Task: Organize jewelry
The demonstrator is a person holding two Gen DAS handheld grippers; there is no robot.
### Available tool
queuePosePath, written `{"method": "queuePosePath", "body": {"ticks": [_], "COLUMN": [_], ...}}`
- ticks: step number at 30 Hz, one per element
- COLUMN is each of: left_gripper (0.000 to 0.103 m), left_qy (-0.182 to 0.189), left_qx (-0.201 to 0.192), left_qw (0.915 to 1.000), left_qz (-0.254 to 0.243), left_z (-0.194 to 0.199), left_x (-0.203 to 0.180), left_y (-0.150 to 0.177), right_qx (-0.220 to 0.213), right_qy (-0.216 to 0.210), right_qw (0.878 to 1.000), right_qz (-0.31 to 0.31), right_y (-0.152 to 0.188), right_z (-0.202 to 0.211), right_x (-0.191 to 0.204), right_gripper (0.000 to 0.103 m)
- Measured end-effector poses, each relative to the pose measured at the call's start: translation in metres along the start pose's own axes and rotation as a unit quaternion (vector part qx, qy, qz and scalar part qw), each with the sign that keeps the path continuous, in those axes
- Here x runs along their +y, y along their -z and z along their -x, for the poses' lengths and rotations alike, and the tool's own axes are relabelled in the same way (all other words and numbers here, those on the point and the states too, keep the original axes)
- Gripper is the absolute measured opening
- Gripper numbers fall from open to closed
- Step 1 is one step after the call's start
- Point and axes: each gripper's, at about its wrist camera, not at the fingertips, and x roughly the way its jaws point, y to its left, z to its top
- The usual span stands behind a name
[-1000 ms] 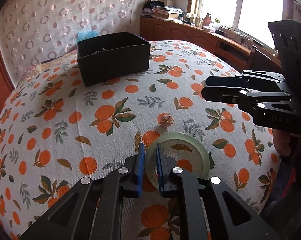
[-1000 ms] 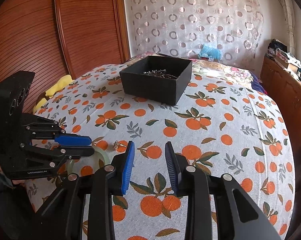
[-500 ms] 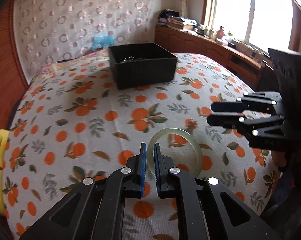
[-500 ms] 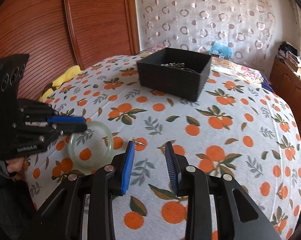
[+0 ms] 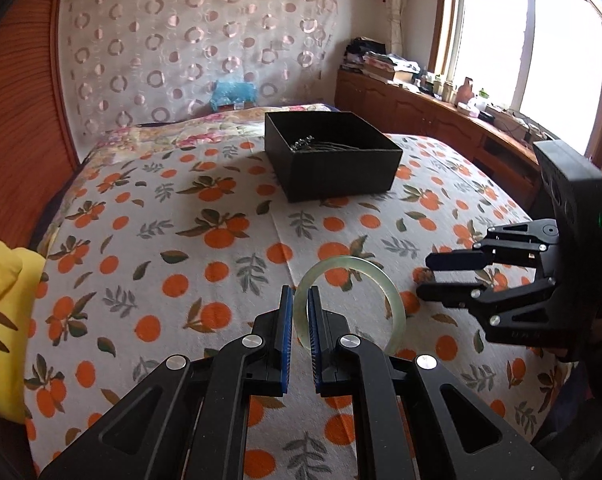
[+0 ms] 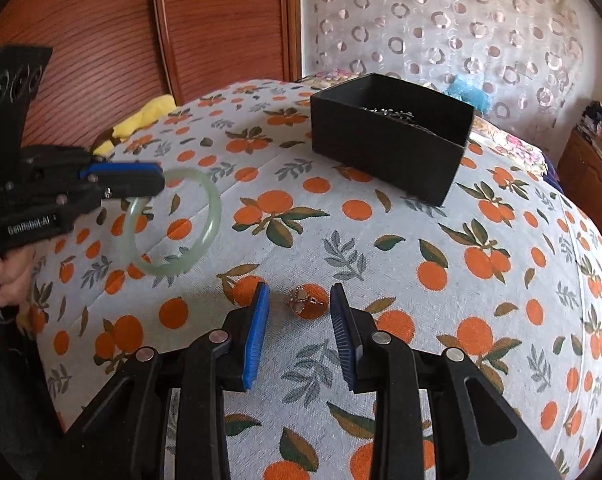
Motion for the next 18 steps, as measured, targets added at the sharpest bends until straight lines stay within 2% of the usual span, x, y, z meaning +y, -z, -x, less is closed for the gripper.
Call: {"method": "queuePosePath", "body": {"ticks": [3, 5, 11, 18], "left_gripper": [0.007, 0.007, 0.007, 0.007], "left_qy": [0.0, 0.001, 0.004, 0.004], "left_qx": [-0.002, -0.003, -0.004, -0.012], "left_qw": [1.0, 1.0, 1.0, 0.9999], "left_qz": [0.001, 0.003, 0.001, -0.001], "left_z": [-0.003, -0.006, -0.013, -0.019], "left_x": [0.003, 0.004, 0.004, 0.003], "left_y": [-0.004, -0.007, -0.017, -0.037], "right_qx": [0.004, 0.004, -0.002, -0.03], "right_qy": [0.007, 0.007, 0.005, -0.003], "right_qw": [1.0, 1.0, 1.0, 1.0], "right_qz": [0.014, 0.019, 0.019, 0.005], "right_y": [-0.002, -0.002, -0.004, -0.019], "right_z": [0.0, 0.0, 0.003, 0.015], "right_x": [0.002, 0.002, -0.003, -0.022], "right_gripper": [0.034, 0.019, 0.018, 0.018]}}
